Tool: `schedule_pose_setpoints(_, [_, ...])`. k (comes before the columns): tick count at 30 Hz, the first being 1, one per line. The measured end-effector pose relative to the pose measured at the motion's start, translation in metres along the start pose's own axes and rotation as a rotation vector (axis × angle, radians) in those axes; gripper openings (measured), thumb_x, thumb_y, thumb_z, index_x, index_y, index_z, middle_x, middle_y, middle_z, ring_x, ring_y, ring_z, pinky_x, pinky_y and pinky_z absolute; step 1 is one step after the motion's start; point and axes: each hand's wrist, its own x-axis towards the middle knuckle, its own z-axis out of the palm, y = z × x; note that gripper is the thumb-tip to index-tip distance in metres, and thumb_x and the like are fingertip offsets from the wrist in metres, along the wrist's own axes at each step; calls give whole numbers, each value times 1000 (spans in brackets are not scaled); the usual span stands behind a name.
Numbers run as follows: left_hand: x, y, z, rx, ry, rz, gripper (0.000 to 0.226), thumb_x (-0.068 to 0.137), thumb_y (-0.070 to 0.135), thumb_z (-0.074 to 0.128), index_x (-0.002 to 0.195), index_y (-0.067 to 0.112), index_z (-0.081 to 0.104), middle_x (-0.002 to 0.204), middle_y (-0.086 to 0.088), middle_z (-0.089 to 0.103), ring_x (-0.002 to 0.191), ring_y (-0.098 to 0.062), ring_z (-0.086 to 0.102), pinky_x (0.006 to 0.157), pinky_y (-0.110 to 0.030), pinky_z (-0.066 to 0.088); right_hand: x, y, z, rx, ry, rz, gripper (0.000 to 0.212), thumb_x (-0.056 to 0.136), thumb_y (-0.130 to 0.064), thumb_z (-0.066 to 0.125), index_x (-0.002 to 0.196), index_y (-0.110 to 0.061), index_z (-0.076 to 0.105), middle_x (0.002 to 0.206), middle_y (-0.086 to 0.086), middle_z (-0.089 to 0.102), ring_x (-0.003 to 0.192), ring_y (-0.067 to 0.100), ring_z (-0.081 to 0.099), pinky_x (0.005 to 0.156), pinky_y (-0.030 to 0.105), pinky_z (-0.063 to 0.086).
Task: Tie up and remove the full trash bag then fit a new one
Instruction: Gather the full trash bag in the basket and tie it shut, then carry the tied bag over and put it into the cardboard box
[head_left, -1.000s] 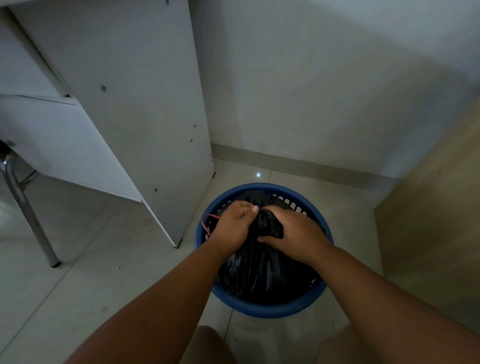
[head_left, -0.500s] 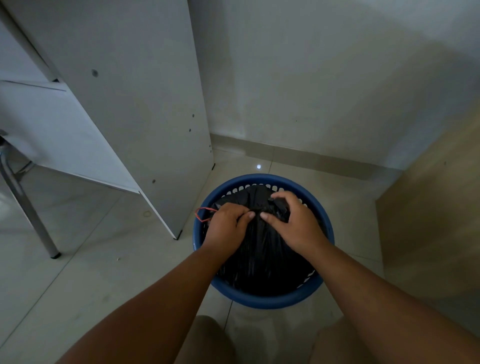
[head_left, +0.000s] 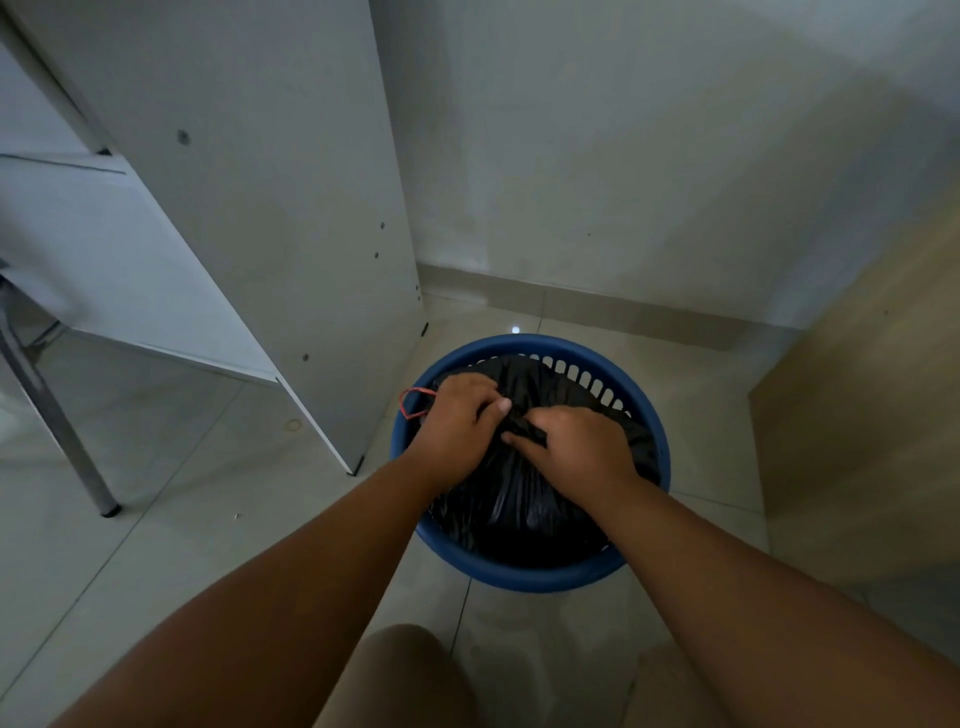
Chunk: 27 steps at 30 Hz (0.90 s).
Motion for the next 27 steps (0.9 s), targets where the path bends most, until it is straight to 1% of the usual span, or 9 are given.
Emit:
schedule_pose_setpoints(2, [-15, -6, -3, 61, 95, -7, 51, 93, 50, 52, 126, 12, 61, 137, -7, 52, 134, -22, 39, 121, -45, 24, 2, -4, -2, 34, 12, 60, 42, 94, -56, 54, 73, -21, 65, 67, -4, 63, 63, 16, 61, 52, 31, 46])
schedule_pose_setpoints(4, [-35, -13, -11, 104, 149, -9, 75, 85, 68, 52, 141, 19, 48, 150, -5, 39, 145, -24, 25, 123, -51, 20, 5, -8, -5, 52, 27, 135, 45, 95, -54, 56, 67, -18, 60, 61, -4, 57, 59, 17, 57, 50, 30, 41])
schedule_pose_setpoints(8, [-73, -27, -25, 150, -53, -244, 147, 53, 95, 63, 161, 24, -6, 170, 1, -8, 156, -22, -13, 125, -49, 4, 11, -19, -8, 150, 47, 220, 53, 96, -53, 55, 61, -14, 47, 55, 1, 48, 52, 18, 49, 48, 32, 35])
schedule_pose_setpoints(10, [-82, -40, -23, 138, -143, -292, 165, 37, 95, 72, 159, 26, -16, 170, -1, -9, 156, -25, -10, 126, -54, 8, 12, -25, -7, 189, 46, 229, 52, 96, -51, 55, 61, -14, 45, 55, 2, 47, 52, 20, 49, 50, 35, 39])
schedule_pose_setpoints(12, [-83, -48, -24, 144, -175, -265, 172, 28, 92, 78, 159, 29, -14, 169, 1, 2, 156, -27, 3, 124, -57, 19, 13, -29, -7, 222, 49, 250, 51, 97, -50, 55, 62, -13, 49, 56, 3, 50, 54, 21, 51, 53, 36, 44])
schedule_pose_setpoints(15, [-78, -45, -30, 156, -259, -292, 176, 25, 84, 84, 157, 29, -18, 166, -3, 8, 153, -31, 9, 122, -57, 23, 15, -30, -8, 246, 58, 271, 53, 97, -48, 55, 66, -5, 56, 61, 10, 58, 57, 24, 55, 55, 37, 46])
schedule_pose_setpoints(18, [-72, -46, -30, 13, -285, -342, 176, 24, 71, 94, 157, 35, -17, 160, -8, 21, 149, -32, 20, 120, -57, 30, 13, -32, -12, 300, 79, 245, 51, 97, -42, 58, 59, -10, 49, 57, 9, 55, 52, 18, 49, 52, 34, 36])
schedule_pose_setpoints(21, [-68, -53, -29, -155, -270, -351, 175, 21, 61, 100, 155, 44, -10, 154, -2, 40, 145, -28, 37, 113, -56, 42, 12, -35, -19, 341, 90, 238, 49, 97, -37, 61, 58, -10, 50, 56, 3, 52, 51, 12, 46, 50, 26, 32])
schedule_pose_setpoints(27, [-67, -43, -30, -198, -291, -353, 179, 26, 55, 102, 155, 38, -21, 161, -1, 35, 149, -26, 32, 116, -54, 38, 22, -41, -64, 403, 235, 244, 50, 94, -34, 66, 57, -9, 46, 50, 2, 40, 50, 14, 39, 50, 34, 26])
